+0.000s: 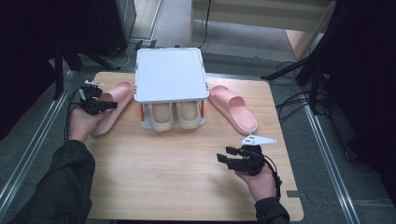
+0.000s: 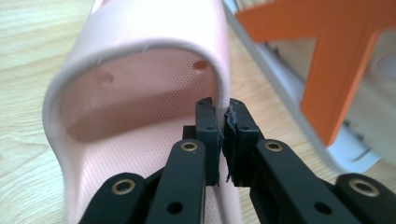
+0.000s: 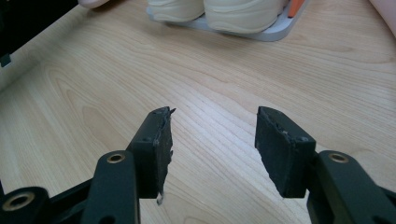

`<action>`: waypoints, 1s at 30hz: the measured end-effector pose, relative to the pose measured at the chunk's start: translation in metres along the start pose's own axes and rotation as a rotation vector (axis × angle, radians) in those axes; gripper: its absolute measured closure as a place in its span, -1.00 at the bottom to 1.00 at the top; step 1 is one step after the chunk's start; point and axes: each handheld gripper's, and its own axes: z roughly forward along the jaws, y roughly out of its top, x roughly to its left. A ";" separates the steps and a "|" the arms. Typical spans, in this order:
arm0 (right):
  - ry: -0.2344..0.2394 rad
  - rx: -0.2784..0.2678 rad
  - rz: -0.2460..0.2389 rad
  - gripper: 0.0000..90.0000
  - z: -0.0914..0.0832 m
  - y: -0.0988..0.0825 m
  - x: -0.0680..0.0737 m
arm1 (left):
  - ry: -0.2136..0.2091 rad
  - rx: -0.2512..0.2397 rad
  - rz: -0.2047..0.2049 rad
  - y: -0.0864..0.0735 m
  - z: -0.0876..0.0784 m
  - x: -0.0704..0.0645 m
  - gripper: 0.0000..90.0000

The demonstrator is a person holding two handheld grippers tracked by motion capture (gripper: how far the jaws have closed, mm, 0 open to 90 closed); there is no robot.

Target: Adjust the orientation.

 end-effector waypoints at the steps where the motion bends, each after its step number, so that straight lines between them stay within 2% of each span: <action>1: 0.002 -0.001 0.001 0.04 0.000 0.000 0.000 | -0.009 -0.008 -0.016 0.001 -0.003 0.002 0.90; 4: 0.002 -0.002 -0.003 0.02 0.001 0.000 0.000 | -0.017 0.001 -0.031 0.003 -0.012 0.005 0.91; 8: 0.004 0.001 -0.007 0.02 0.002 0.001 0.000 | -0.050 -0.016 -0.055 0.003 -0.023 0.006 0.91; 11: 0.012 0.003 -0.009 0.02 0.004 0.003 0.001 | -0.094 -0.003 -0.075 0.001 -0.028 0.005 0.91; 16: 0.030 0.009 -0.024 0.01 0.010 0.008 0.002 | -0.105 -0.001 -0.072 -0.005 -0.038 -0.002 0.91; 20: 0.053 0.015 -0.038 0.01 0.017 0.013 0.004 | -0.097 -0.001 -0.058 -0.014 -0.051 -0.010 0.91; 25: 0.080 0.017 -0.056 0.01 0.026 0.021 0.006 | -0.131 -0.004 -0.065 -0.030 -0.066 -0.021 0.91; 30: 0.112 0.030 -0.076 0.00 0.036 0.028 0.010 | -0.120 -0.006 -0.050 -0.045 -0.081 -0.033 0.91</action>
